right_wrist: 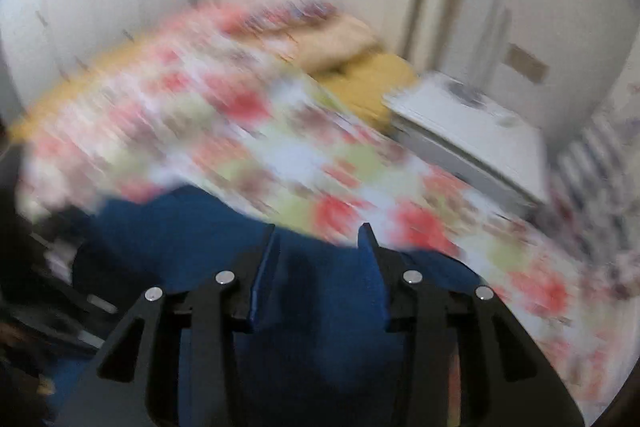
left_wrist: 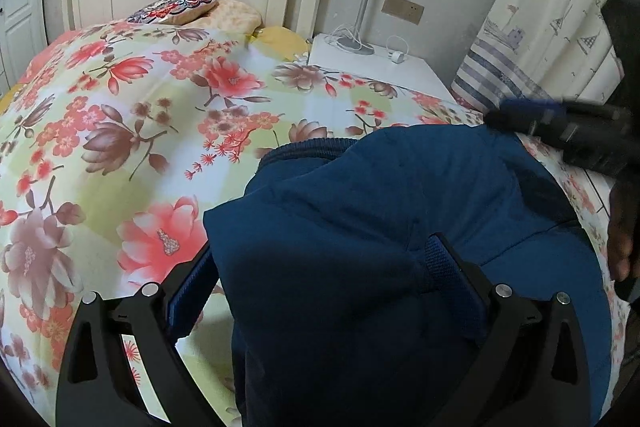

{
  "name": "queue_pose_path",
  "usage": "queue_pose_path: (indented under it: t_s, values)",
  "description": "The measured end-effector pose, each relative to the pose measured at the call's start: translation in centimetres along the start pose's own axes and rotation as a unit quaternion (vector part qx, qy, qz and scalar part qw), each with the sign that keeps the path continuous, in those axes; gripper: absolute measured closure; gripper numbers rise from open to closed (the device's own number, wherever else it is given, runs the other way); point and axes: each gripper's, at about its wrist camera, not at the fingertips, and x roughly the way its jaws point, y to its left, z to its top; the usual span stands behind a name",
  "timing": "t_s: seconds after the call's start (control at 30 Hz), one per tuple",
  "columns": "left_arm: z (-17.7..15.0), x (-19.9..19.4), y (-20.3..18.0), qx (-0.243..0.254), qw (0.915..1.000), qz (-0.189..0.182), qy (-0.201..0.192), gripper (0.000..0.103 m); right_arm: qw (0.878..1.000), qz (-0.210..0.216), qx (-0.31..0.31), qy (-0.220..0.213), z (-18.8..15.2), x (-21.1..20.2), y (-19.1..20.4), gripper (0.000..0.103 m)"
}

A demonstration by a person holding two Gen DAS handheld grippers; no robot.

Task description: Fold large clothes

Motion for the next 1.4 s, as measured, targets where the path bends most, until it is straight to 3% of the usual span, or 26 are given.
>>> queue_pose_path:
  t_s: [0.07,0.1,0.13,0.2,0.33,0.43,0.5,0.57,0.63,0.67,0.77,0.83,0.93,1.03,1.1,1.17,1.23,1.3,1.4]
  values:
    - [-0.1,-0.1,-0.1,0.004,1.0000,0.006,-0.002,0.004,0.998,-0.016,-0.042,0.045,0.0,3.0,1.1,0.063]
    - [0.0,-0.1,-0.2,0.005,1.0000,0.008,-0.002,0.004,0.993,-0.023,-0.066,0.090,-0.6,5.5,1.6,0.063]
    - [0.0,0.0,-0.2,0.006,0.9999,0.014,0.001,0.004,0.991,-0.009,-0.066,0.113,-1.0,7.2,1.5,0.063]
    - [0.1,0.2,-0.2,0.005,0.9998,0.016,0.006,0.004,0.991,0.022,-0.024,0.128,-0.4,7.8,-0.1,0.063]
    - [0.0,0.2,-0.1,0.004,0.9999,0.011,0.006,0.004,0.993,-0.002,-0.045,0.105,1.6,6.1,0.6,0.062]
    - [0.0,0.2,0.0,0.003,0.9999,0.009,0.007,0.004,0.993,0.060,-0.066,0.073,3.5,5.6,2.6,0.062]
    - [0.0,0.2,0.0,0.002,0.9999,0.010,0.007,0.004,0.986,0.094,-0.099,0.096,3.6,7.0,4.1,0.061]
    - [0.1,0.3,0.1,0.001,0.9999,0.014,0.010,0.004,0.977,0.084,-0.122,0.150,2.9,10.4,4.8,0.061]
    - [0.1,0.5,0.3,-0.003,0.9998,0.013,0.016,0.004,0.976,0.105,-0.077,0.175,3.2,12.2,3.6,0.058]
    - [0.1,0.7,0.6,-0.008,0.9997,0.007,0.021,0.004,0.976,0.104,-0.065,0.179,3.2,12.5,3.2,0.052]
    - [0.1,0.8,0.5,-0.010,0.9996,0.004,0.025,0.004,0.983,0.083,-0.054,0.153,2.8,12.0,2.8,0.042]
    - [0.1,0.9,0.4,-0.009,0.9996,0.004,0.026,0.004,0.990,0.043,-0.056,0.118,2.6,10.4,2.7,0.036]
    - [0.0,0.9,0.7,-0.014,0.9995,-0.002,0.027,0.004,0.998,0.025,0.003,0.052,2.3,5.4,0.8,0.036]
    - [-0.1,1.2,1.2,-0.028,0.9989,-0.021,0.033,0.004,0.996,0.013,0.090,-0.020,-0.7,-2.1,-1.9,0.024]
    - [0.0,1.5,1.7,-0.041,0.9976,-0.039,0.041,0.004,0.995,-0.007,0.098,-0.012,-3.0,-3.4,-2.4,0.014]
    - [0.0,2.0,2.3,-0.059,0.9951,-0.061,0.051,0.004,0.994,-0.060,0.075,0.059,-6.3,-1.4,-1.9,0.011]
    - [-0.1,2.7,3.2,-0.086,0.9888,-0.099,0.072,0.004,0.992,-0.045,0.120,0.018,-8.7,-1.8,-2.7,0.011]
    - [-0.4,2.5,3.5,-0.096,0.9860,-0.115,0.072,0.004,0.987,-0.030,0.159,0.018,-9.2,-3.1,-3.0,0.010]
    - [-1.3,1.1,5.3,-0.137,0.9723,-0.166,0.090,0.004,0.968,0.052,0.245,-0.004,-11.7,-6.8,-3.5,0.002]
